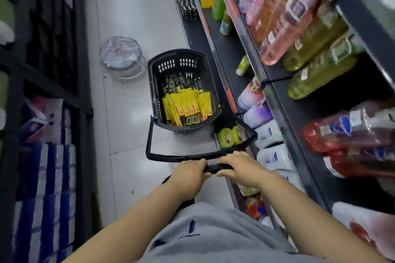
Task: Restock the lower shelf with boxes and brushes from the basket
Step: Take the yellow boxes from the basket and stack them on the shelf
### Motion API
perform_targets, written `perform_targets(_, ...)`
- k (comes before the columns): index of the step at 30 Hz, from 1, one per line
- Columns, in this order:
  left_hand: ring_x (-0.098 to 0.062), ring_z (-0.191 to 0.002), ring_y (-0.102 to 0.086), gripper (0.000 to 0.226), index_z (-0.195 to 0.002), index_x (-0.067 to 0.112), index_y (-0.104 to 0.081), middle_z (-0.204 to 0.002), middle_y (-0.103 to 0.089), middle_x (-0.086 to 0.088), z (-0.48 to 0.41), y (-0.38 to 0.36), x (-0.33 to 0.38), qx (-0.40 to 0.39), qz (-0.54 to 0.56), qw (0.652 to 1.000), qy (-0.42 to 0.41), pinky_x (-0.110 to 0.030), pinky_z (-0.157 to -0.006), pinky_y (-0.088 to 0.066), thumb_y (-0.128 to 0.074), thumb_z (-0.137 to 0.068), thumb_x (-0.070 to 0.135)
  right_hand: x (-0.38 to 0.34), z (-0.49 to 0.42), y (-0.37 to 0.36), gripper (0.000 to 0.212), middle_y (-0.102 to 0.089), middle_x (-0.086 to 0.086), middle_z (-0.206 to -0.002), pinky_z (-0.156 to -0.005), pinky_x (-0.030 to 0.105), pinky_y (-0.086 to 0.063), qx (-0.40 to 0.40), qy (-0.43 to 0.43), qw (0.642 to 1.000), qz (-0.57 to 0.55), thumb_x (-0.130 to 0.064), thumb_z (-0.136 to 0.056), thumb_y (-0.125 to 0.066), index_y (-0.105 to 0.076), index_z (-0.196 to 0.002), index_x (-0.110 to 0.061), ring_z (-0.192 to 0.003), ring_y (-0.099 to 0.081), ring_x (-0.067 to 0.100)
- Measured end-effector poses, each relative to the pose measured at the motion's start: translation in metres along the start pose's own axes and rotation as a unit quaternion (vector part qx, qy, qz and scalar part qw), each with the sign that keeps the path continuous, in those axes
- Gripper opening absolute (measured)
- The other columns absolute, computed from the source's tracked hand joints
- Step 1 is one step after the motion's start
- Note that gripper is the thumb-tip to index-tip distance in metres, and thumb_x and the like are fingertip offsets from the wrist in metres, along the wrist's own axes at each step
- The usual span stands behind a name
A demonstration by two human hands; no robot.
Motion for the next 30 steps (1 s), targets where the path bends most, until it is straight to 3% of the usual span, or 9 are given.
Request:
perform_targets(7, -0.031, -0.099, -0.055, 0.028, -0.104, 0.011, -0.049, -0.109, -0.062, -0.011, -0.081, 0.121, -0.062, 0.023, -0.017, 0.999, -0.018, -0.032, -0.068, -0.025, -0.039, -0.098, 0.037, -0.009, -0.118, 0.102, 0.041, -0.061, -0.001, -0.116, -0.094, 0.033, -0.034, 0.009, -0.004, 1.0, -0.017, -0.053, -0.089, -0.049, -0.054, -0.124, -0.034, -0.11, -0.047, 0.022)
perform_targets(16, -0.032, -0.101, -0.055, 0.028, -0.107, 0.009, -0.05, -0.11, -0.063, -0.011, -0.158, 0.223, -0.117, 0.002, 0.022, 0.999, -0.038, -0.038, -0.08, -0.037, -0.04, -0.098, 0.034, -0.003, -0.227, 0.19, 0.043, -0.061, -0.003, -0.118, -0.09, 0.029, -0.03, -0.003, 0.013, 0.999, -0.032, -0.054, -0.087, -0.052, -0.056, -0.123, -0.03, -0.109, -0.047, 0.019)
perform_targets(20, -0.031, -0.102, -0.055, 0.03, -0.108, 0.008, -0.052, -0.11, -0.064, -0.012, -0.21, 0.282, -0.139, -0.022, 0.088, 0.996, -0.003, -0.039, -0.083, -0.041, -0.044, -0.097, 0.035, 0.01, -0.285, 0.248, 0.043, -0.061, -0.006, -0.116, -0.089, 0.029, -0.031, -0.004, 0.017, 0.999, -0.037, -0.057, -0.087, -0.05, -0.055, -0.122, -0.034, -0.109, -0.046, 0.017)
perform_targets(25, -0.029, -0.097, -0.056, 0.03, -0.108, 0.008, -0.053, -0.106, -0.063, -0.013, -0.267, 0.353, -0.17, -0.029, 0.122, 0.992, 0.026, -0.027, -0.064, -0.029, -0.046, -0.096, 0.035, 0.01, -0.354, 0.316, 0.043, -0.061, -0.005, -0.119, -0.089, 0.029, -0.03, -0.006, 0.022, 0.999, -0.024, -0.056, -0.088, -0.048, -0.055, -0.123, -0.032, -0.11, -0.046, 0.018)
perform_targets(30, -0.026, -0.099, -0.055, 0.028, -0.115, 0.013, -0.052, -0.109, -0.062, -0.009, -0.308, 0.407, -0.196, -0.059, 0.136, 0.989, 0.027, -0.026, -0.063, -0.028, -0.047, -0.096, 0.032, 0.01, -0.404, 0.362, 0.036, -0.063, -0.006, -0.109, -0.09, 0.035, -0.04, -0.033, -0.014, 0.998, -0.048, -0.057, -0.086, -0.051, -0.059, -0.112, -0.034, -0.103, -0.048, 0.017)
Point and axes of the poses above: each hand's wrist, its own z-axis away from the middle knuckle, its own y-axis out of the back of the hand, x = y × z, the point moved 2 cm from there along -z, towards the middle knuckle
